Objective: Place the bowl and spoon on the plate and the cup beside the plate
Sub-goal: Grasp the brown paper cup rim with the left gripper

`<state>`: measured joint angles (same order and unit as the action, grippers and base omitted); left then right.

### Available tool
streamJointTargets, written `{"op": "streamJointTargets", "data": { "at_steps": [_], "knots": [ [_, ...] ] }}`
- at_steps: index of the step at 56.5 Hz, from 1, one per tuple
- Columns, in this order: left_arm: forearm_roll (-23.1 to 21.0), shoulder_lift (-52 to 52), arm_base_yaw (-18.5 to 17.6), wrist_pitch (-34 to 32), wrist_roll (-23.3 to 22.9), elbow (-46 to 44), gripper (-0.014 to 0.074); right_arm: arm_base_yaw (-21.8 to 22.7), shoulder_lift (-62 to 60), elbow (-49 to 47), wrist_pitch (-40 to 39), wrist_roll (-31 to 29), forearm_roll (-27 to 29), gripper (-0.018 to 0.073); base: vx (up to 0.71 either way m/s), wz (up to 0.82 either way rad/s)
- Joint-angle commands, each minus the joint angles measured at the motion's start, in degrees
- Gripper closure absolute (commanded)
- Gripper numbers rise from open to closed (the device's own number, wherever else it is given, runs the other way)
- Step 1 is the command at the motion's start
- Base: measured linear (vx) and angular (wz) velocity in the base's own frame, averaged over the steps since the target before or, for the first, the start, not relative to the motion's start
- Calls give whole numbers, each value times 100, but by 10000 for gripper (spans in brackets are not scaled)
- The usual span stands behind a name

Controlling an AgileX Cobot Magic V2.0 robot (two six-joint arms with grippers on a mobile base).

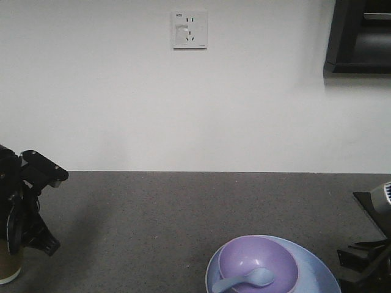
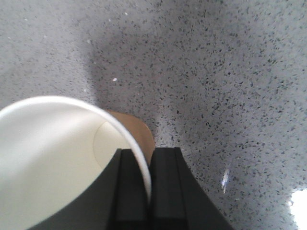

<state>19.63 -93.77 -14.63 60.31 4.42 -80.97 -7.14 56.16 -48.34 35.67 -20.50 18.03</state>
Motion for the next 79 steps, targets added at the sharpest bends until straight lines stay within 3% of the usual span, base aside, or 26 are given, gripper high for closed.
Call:
{"op": "streamJointTargets", "data": {
  "at_steps": [1, 8, 15, 23, 32, 49, 79],
  "knots": [
    [106, 470, -83, -234, 0, -340, 604, 17, -91, -164, -338, -20, 27, 568, 0, 0],
    [-207, 711, -346, -246, 409, -750, 604, 17, -91, -164, -344, -20, 27, 568, 0, 0],
    [-924, 725, -764, -221, 1007, -1377, 604, 17, -91, -164, -349, -20, 27, 568, 0, 0],
    [-1599, 547, -1277, -290, 1356, -1904, 603, 17, -91, -164, -348, -43, 22, 568, 0, 0],
    [-1963, 123, -1806, -285, 1355, -2275, 603, 17, -91, -164, -348, -42, -10, 568, 0, 0],
    [-1963, -638, -2455, -34, 1355, -2406, 603, 17, -91, -164, -343, -70, -22, 568, 0, 0],
    [-2490, -882, -2512, -84, 1492, -2406, 603, 17, -91, -164, -348, -70, -62, 568, 0, 0]
  ]
}}
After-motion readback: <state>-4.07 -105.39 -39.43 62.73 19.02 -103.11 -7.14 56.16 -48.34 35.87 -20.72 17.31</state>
